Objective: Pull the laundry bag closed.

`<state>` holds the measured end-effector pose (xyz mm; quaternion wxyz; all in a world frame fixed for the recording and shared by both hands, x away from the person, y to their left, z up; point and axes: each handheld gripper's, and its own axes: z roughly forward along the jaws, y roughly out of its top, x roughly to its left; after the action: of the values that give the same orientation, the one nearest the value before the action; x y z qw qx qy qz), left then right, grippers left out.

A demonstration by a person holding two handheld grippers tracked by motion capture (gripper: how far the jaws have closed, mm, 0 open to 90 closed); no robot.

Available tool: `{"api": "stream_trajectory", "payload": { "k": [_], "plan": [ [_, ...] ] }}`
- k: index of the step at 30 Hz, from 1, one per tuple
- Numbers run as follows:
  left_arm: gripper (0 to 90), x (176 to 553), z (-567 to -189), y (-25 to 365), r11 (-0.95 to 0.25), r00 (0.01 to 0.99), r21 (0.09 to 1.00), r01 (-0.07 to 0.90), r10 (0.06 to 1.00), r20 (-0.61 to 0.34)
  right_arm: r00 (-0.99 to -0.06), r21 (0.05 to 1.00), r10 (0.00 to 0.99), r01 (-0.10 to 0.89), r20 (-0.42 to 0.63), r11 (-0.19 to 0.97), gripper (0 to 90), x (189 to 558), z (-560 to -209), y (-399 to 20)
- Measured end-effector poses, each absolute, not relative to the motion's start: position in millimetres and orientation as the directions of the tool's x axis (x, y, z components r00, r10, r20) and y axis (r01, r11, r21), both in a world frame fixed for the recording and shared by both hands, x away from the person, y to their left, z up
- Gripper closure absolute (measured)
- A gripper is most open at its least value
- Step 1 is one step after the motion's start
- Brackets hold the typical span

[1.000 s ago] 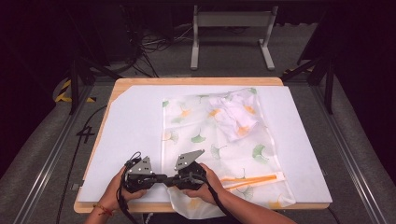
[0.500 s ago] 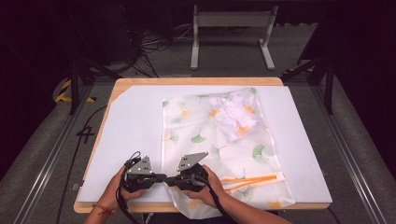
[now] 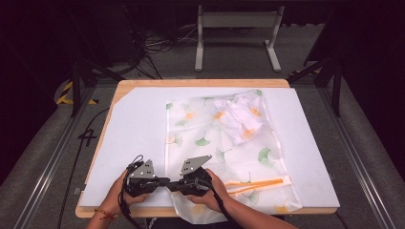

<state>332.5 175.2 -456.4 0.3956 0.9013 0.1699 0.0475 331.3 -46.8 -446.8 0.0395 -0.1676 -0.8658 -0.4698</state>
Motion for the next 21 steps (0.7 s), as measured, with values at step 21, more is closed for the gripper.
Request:
{"api": "stream_trajectory", "payload": {
  "k": [21],
  "plan": [
    [90.0,315.0,-450.9,165.5,-0.651,0.929,0.697,0.301,0.365,-0.06,-0.963,0.792,0.226,0.252,0.148,0.556,90.0,319.8,-447.0,-39.5]
  ]
}}
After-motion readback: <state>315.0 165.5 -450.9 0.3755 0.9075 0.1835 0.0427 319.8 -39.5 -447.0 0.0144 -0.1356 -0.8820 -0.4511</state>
